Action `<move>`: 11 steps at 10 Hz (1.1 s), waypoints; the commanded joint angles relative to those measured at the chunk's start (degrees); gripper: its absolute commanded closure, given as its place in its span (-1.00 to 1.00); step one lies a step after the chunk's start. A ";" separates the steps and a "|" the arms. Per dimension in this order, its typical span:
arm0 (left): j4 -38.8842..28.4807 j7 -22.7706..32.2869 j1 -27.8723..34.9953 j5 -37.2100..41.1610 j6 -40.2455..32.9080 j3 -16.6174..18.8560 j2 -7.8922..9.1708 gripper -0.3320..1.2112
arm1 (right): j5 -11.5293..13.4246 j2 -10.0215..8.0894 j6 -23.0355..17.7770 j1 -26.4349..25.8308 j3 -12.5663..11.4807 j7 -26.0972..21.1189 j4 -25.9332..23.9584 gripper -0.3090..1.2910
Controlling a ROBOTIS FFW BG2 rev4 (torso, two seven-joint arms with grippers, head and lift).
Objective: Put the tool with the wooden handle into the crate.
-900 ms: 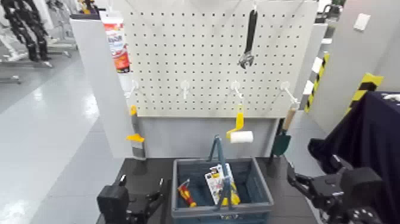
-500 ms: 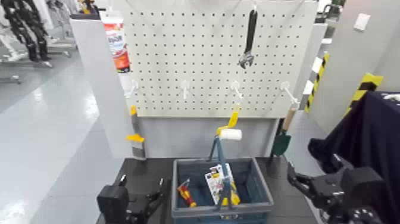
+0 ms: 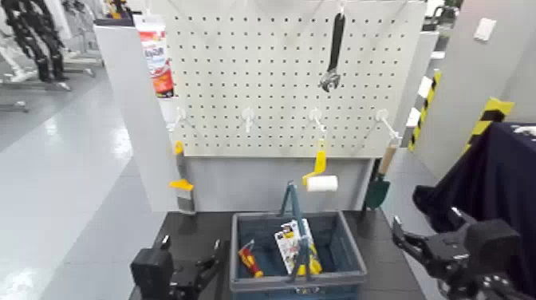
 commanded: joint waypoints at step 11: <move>0.04 -0.77 -0.24 0.39 0.58 -0.09 -0.09 -0.41 | -10.03 -10.48 -1.95 -21.63 -2.96 17.36 29.67 -0.56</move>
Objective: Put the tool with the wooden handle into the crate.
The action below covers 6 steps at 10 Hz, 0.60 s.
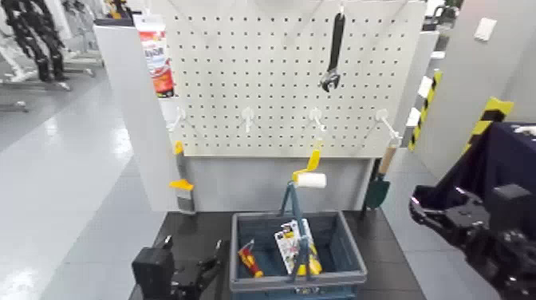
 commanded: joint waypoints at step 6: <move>0.18 -0.24 -0.40 0.00 0.18 -0.39 -0.02 -0.41 | -3.16 -4.87 -3.97 -15.48 8.81 6.80 22.95 -0.55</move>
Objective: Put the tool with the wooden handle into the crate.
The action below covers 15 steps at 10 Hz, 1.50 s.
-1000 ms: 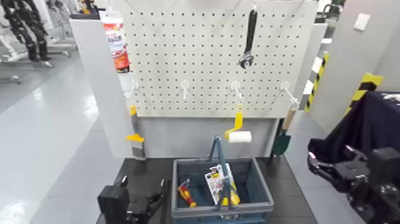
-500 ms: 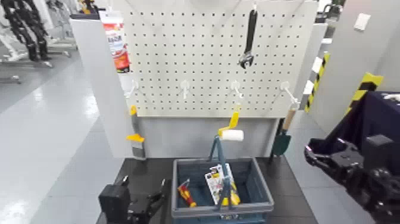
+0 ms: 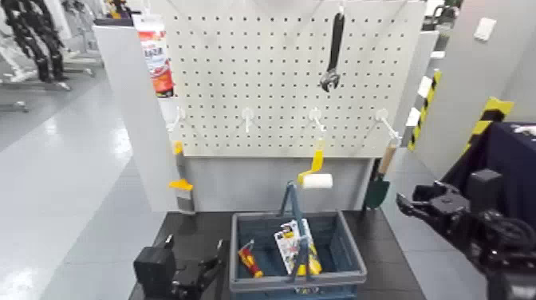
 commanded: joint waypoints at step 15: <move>1.64 -1.31 -2.19 0.88 -0.70 -1.80 0.71 -0.41 | -1.56 1.01 -10.22 -22.19 10.70 7.74 30.47 -0.01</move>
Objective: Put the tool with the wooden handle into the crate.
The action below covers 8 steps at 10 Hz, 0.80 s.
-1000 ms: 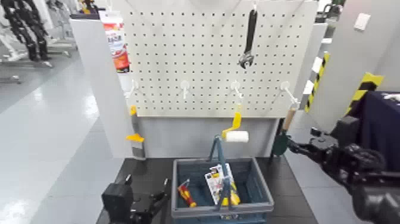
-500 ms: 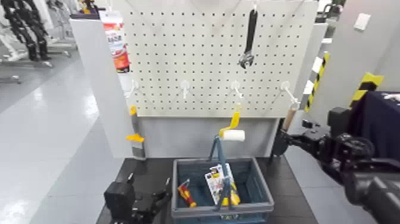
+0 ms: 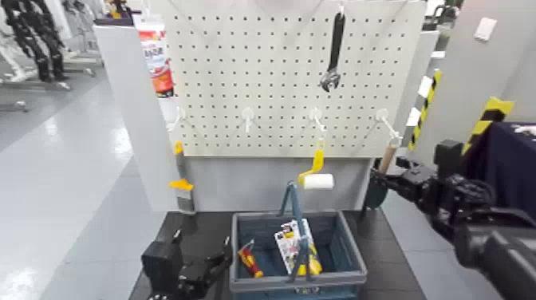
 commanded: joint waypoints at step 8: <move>0.13 -0.01 0.15 0.26 -0.27 0.15 0.02 -0.41 | -0.61 0.43 0.05 0.76 0.09 -0.46 -0.85 0.80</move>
